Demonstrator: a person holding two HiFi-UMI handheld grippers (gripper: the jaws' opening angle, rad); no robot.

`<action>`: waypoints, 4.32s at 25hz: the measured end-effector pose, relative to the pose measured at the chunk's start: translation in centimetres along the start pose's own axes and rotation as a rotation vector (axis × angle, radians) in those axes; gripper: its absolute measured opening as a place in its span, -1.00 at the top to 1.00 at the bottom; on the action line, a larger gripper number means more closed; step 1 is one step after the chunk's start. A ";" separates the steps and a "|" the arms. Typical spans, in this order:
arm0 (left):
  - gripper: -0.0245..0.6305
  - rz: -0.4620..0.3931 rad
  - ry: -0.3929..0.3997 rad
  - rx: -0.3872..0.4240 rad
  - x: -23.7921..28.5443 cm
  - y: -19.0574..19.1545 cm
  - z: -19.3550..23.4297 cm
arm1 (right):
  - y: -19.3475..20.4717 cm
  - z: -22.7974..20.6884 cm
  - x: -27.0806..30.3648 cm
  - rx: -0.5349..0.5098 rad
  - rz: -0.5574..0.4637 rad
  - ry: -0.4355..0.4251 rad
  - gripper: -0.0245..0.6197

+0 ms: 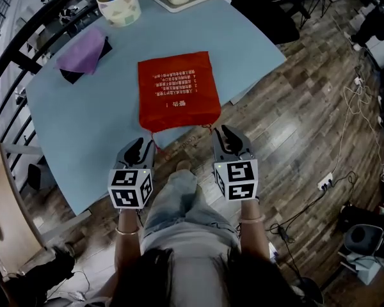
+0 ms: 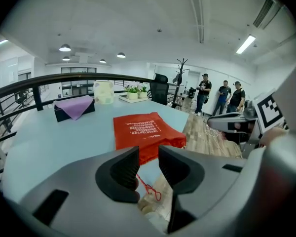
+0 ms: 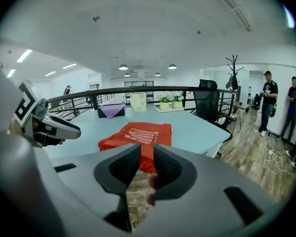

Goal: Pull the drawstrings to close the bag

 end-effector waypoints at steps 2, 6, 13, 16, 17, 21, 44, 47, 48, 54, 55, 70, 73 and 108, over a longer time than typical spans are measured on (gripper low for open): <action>0.58 0.025 -0.008 -0.012 0.9 0.3 0.5 | 0.7 -0.2 0.9 -0.005 0.030 -0.006 0.68; 0.56 0.068 -0.017 -0.020 2.6 0.9 1.3 | 2.1 -0.4 2.7 0.004 0.080 -0.019 0.65; 0.51 0.136 -0.044 -0.038 5.1 2.1 2.3 | 4.3 -0.6 5.1 0.036 0.153 -0.031 0.61; 0.50 0.156 -0.058 -0.051 5.8 2.7 2.7 | 5.1 -0.7 5.8 0.048 0.176 -0.031 0.59; 0.50 0.166 -0.060 -0.057 6.0 2.9 2.9 | 5.4 -0.7 5.9 0.053 0.184 -0.033 0.58; 0.49 0.204 -0.076 -0.074 7.0 3.7 3.8 | 6.9 -0.3 6.9 0.065 0.227 -0.051 0.56; 0.60 0.299 -0.154 -0.007 10.7 5.1 4.9 | 11.0 0.5 13.0 0.107 0.338 -0.064 0.55; 0.62 0.277 -0.163 0.013 10.8 5.3 4.9 | 10.8 0.6 13.3 0.106 0.325 -0.039 0.56; 0.62 0.270 -0.161 0.012 10.7 5.4 4.9 | 10.8 0.6 13.2 0.113 0.324 -0.029 0.62; 0.86 0.230 -0.171 -0.007 10.5 5.4 5.2 | 10.3 0.5 12.6 0.127 0.306 -0.004 0.82; 0.86 0.230 -0.169 -0.007 10.5 5.4 5.2 | 10.3 0.5 12.5 0.123 0.303 -0.005 0.82; 0.87 0.213 -0.203 0.025 9.6 4.9 5.3 | 10.5 -0.1 10.8 0.124 0.331 0.021 0.83; 0.87 0.212 -0.207 0.016 9.3 4.9 5.3 | 10.8 -0.4 10.3 0.150 0.350 0.034 0.83; 0.87 0.140 -0.279 -0.078 6.3 4.4 6.7 | 9.6 -3.5 6.4 0.233 0.282 0.148 0.84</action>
Point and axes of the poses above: the fingertips, and each gripper's own axes: x forward along the fingers, z to its left, y out of its underside, the point moved 9 cm from there along -x, backward along the fingers, and after that the axes turned 11 degrees about -x, right-handed, at the moved point
